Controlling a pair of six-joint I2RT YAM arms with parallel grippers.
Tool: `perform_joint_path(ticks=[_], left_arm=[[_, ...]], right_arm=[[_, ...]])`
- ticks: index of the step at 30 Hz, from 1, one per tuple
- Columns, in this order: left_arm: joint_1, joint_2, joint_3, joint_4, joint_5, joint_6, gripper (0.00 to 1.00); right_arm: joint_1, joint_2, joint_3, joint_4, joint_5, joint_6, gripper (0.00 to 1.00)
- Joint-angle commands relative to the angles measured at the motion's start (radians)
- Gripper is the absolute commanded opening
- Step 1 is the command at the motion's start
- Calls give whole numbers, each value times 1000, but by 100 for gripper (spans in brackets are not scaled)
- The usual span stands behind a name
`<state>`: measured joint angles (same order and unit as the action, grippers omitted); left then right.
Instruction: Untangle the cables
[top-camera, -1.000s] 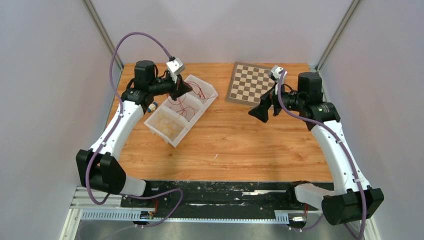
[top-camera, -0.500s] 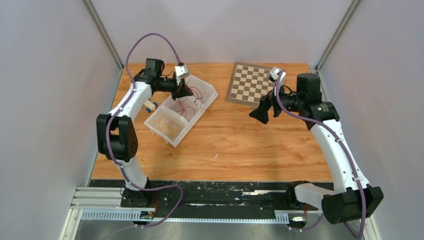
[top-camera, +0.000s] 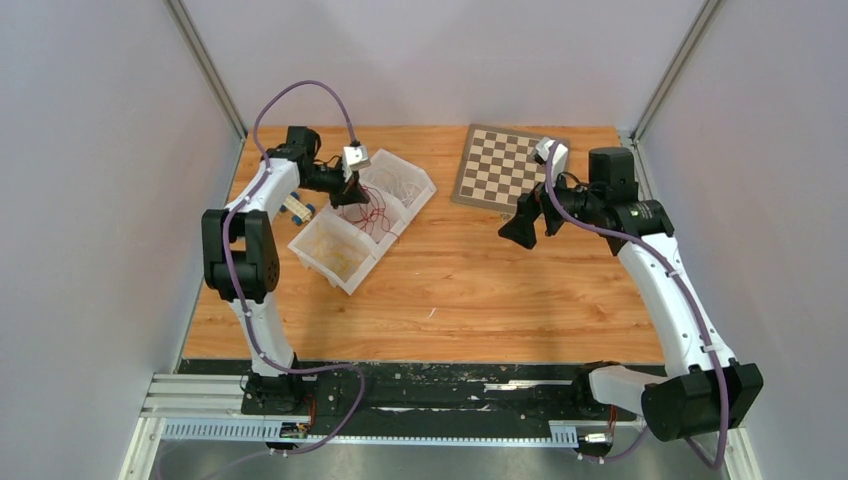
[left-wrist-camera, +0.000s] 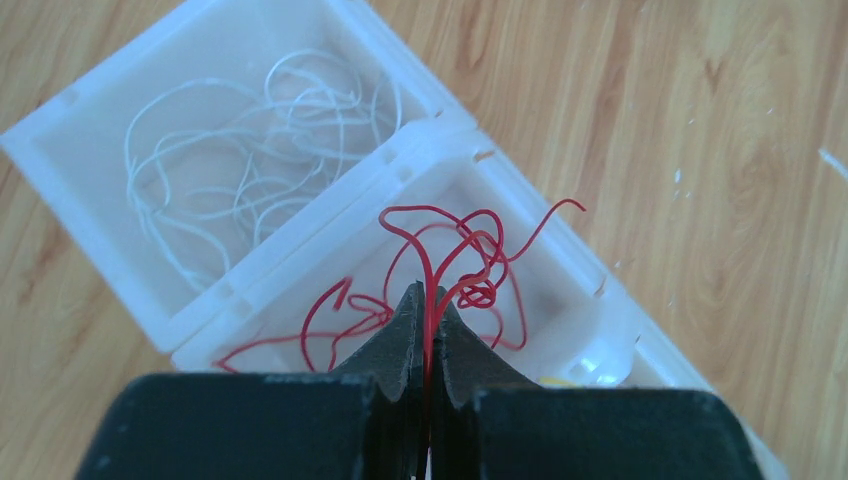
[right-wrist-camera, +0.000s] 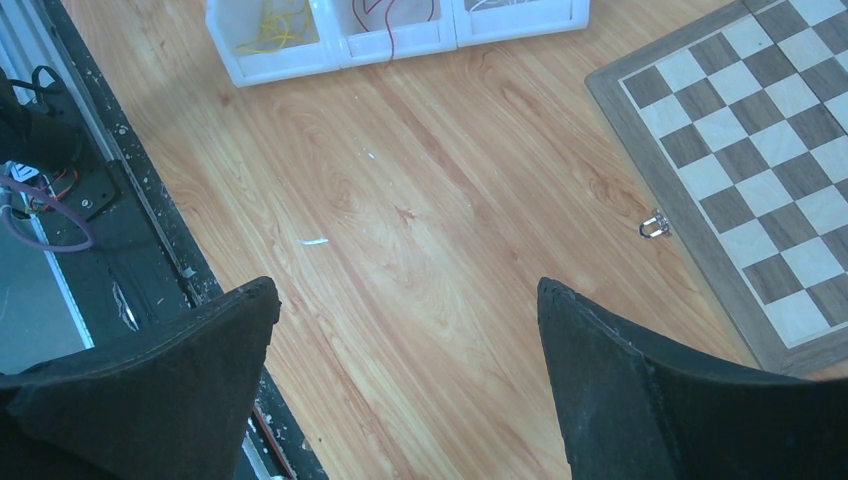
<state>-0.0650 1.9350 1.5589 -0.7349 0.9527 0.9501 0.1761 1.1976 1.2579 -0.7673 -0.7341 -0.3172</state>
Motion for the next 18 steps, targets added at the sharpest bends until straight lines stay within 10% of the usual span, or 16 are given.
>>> perform_joint_path(ticks=[1, 18], left_arm=[[45, 27, 77, -116, -65, 176, 0], [89, 20, 93, -15, -188, 126, 0]], right_arm=[[1, 20, 18, 4, -8, -12, 100], [2, 58, 47, -2, -24, -13, 100]])
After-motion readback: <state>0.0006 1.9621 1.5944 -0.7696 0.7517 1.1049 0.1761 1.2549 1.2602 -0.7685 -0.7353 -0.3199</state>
